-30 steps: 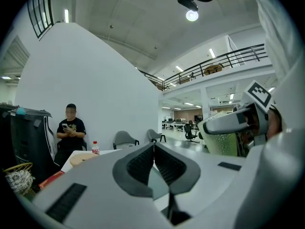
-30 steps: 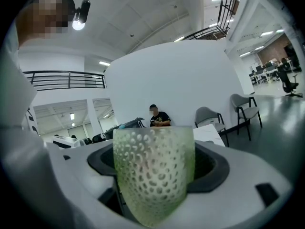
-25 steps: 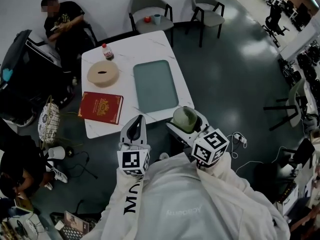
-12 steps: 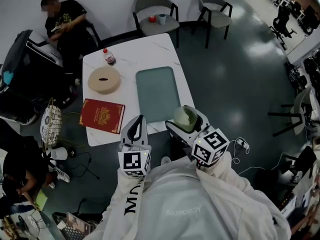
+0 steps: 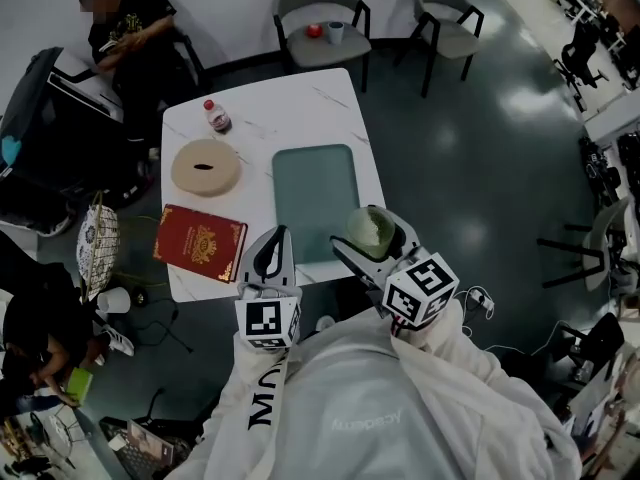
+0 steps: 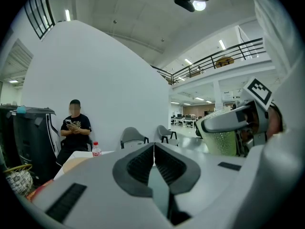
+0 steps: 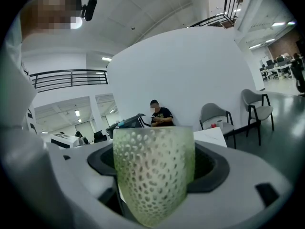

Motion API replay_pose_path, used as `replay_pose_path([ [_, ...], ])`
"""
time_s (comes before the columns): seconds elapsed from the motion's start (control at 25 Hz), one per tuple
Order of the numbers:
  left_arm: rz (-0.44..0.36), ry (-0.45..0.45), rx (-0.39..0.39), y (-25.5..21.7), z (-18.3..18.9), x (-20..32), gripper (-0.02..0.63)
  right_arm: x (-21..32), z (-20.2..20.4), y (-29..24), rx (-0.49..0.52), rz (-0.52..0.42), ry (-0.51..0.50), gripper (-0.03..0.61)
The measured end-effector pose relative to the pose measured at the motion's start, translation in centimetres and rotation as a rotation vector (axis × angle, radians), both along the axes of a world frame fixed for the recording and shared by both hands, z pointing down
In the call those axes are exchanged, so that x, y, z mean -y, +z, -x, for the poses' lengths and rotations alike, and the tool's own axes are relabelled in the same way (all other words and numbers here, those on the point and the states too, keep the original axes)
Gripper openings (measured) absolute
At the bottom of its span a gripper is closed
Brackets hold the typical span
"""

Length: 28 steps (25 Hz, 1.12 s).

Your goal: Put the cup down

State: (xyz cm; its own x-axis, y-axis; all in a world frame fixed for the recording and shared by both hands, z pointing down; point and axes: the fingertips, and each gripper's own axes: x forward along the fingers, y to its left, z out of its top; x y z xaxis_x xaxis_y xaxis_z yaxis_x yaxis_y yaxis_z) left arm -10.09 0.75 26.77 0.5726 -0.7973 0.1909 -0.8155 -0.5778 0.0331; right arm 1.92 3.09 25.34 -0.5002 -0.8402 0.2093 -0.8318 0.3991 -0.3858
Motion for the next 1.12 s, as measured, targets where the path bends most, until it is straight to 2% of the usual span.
replay_pose_path([
  [0.52, 0.03, -0.021, 0.032, 1.2, -2.4, 4.9, 0.012, 5.2, -2.3, 1.8, 0.015, 0.036, -0.028, 0.396],
  [1.12, 0.047, -0.037, 0.049, 2.9, -3.9, 9.3, 0.012, 10.4, -2.5, 3.9, -0.015, 0.036, -0.092, 0.396],
])
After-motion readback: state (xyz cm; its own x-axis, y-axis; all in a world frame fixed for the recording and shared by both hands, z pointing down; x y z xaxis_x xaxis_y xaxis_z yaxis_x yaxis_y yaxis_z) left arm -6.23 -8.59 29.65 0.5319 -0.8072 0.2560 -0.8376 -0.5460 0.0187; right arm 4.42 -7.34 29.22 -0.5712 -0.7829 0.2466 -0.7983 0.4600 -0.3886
